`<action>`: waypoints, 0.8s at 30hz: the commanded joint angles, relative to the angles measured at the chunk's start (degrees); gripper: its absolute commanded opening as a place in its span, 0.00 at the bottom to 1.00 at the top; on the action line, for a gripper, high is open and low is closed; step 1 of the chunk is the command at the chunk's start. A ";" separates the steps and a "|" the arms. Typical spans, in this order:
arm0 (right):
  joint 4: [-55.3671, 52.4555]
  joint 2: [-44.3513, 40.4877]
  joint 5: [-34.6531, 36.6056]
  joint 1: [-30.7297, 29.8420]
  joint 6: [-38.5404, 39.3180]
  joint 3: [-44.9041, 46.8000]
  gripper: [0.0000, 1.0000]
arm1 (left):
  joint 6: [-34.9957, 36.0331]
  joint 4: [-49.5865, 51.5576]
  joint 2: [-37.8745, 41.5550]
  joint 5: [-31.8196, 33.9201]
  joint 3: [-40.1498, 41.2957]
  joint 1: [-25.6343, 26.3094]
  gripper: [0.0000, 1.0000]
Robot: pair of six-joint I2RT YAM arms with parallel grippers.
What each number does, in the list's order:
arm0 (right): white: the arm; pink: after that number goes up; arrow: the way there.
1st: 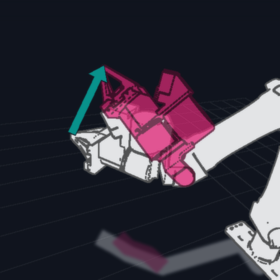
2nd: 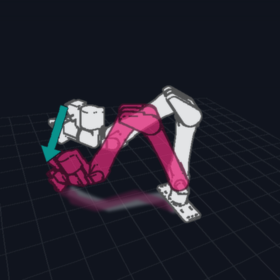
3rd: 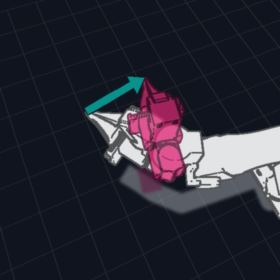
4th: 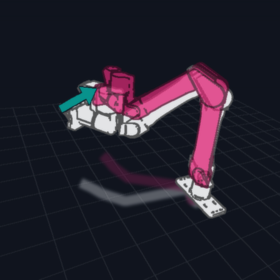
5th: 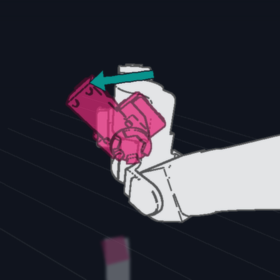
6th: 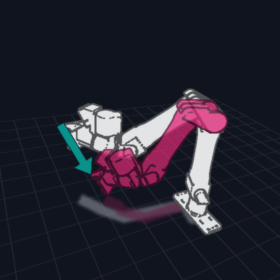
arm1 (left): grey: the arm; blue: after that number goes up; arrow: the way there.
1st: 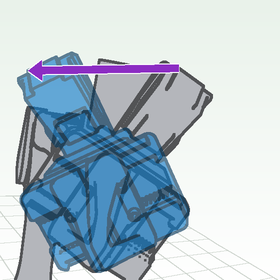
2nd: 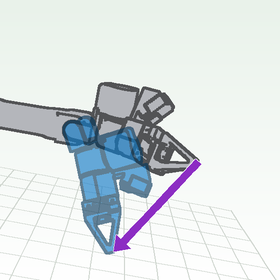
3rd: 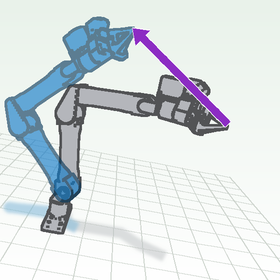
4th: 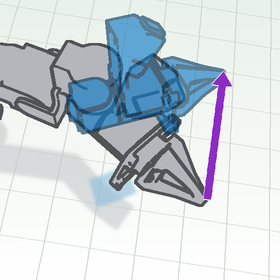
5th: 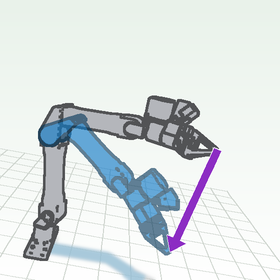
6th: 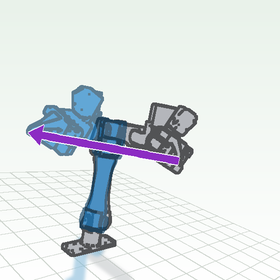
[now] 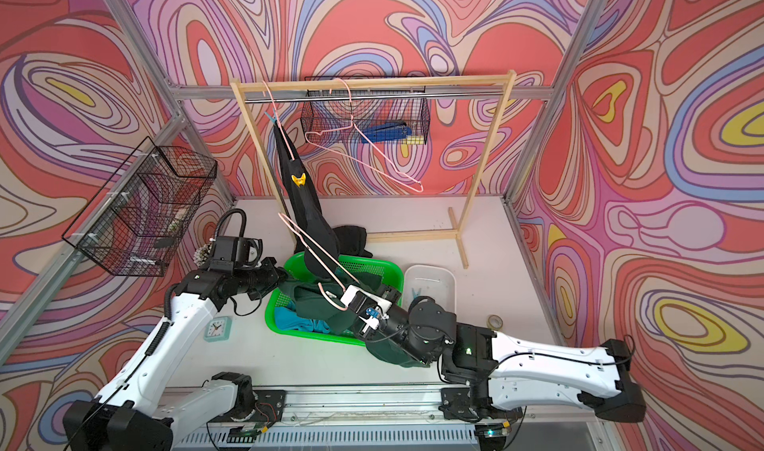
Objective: Remove the clothespins securing t-shirts to the hanger
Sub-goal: Remove the T-shirt from the hanger.
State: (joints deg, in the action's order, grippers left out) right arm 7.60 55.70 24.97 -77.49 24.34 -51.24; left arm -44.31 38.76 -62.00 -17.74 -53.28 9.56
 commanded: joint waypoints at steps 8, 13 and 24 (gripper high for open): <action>15.38 15.35 0.39 1.95 1.07 -11.58 0.00 | 2.15 -6.00 -1.91 2.35 5.09 4.62 0.25; 18.73 20.21 1.78 2.87 0.70 -15.62 0.00 | 4.68 -4.25 -0.52 4.17 4.02 4.63 0.63; 13.75 9.44 6.58 6.54 -7.01 -10.03 0.00 | 9.72 -0.36 6.02 5.77 1.03 5.69 1.00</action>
State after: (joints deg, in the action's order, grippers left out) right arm 22.17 69.49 28.62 -71.20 20.62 -63.26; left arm -36.60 36.16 -58.72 -13.54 -50.57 14.37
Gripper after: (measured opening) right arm 0.061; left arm 0.983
